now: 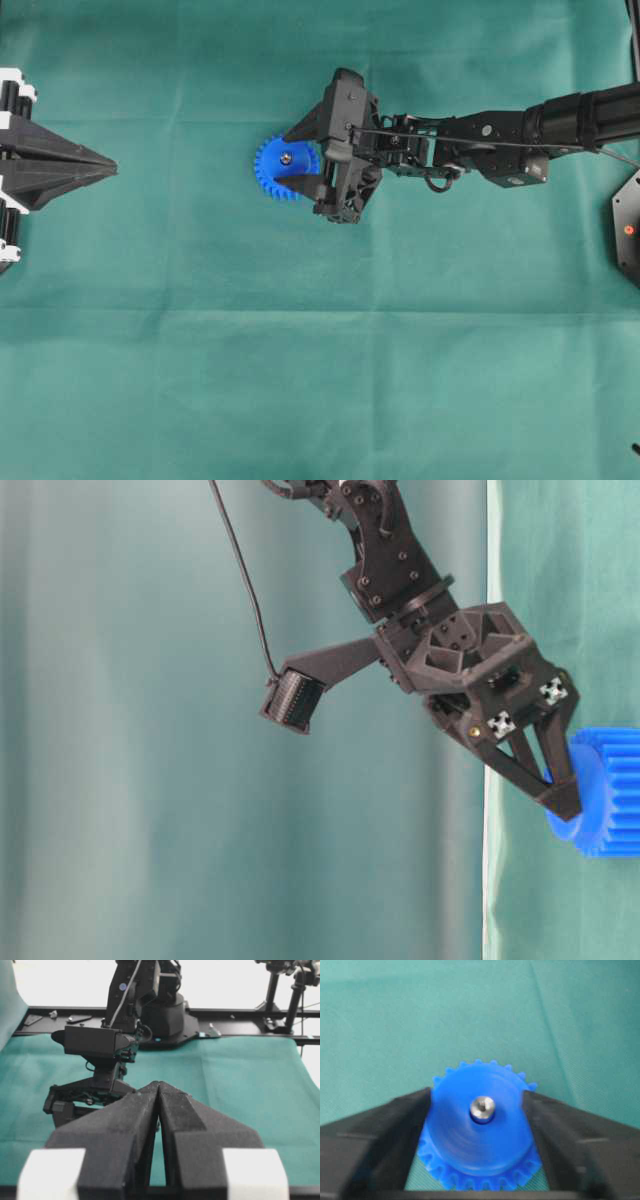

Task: Insert the shaft placed at a random location into the center hole of the medium gear at another random location.

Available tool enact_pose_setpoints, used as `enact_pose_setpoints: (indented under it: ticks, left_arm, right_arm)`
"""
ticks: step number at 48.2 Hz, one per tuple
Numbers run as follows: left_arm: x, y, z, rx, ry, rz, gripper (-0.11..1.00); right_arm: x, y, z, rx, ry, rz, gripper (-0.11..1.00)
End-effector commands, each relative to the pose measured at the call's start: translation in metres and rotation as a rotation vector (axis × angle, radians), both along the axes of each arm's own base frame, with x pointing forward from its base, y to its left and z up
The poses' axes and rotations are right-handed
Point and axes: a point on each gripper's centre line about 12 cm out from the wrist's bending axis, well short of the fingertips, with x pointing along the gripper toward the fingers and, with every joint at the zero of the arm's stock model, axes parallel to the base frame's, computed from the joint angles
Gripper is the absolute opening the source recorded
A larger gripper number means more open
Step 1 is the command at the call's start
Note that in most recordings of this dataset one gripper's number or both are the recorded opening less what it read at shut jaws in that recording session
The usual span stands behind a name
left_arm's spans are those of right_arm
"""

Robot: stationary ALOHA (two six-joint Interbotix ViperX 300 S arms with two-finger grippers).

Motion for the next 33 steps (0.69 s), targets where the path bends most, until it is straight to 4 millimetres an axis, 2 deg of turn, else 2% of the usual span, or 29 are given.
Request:
enact_pose_setpoints:
  ticks: [1,8,20,33]
  left_arm:
    - [0.002,0.001,0.008,0.002,-0.02,0.002,0.0]
    - [0.002,0.001,0.008,0.002,-0.021,0.002,0.0]
    - [0.002,0.001,0.008,0.002,-0.023,0.002,0.0]
    - [0.001,0.001,0.009,-0.001,-0.025,0.003,0.0]
  right_arm:
    - [0.006,-0.002,0.014,0.011,-0.047,-0.014,0.92]
    - [0.004,-0.001,0.026,0.008,-0.063,-0.012,0.84]
    - [-0.002,0.0,0.061,-0.001,-0.105,-0.006,0.85]
    - [-0.004,0.001,0.068,-0.001,-0.107,-0.004,0.85]
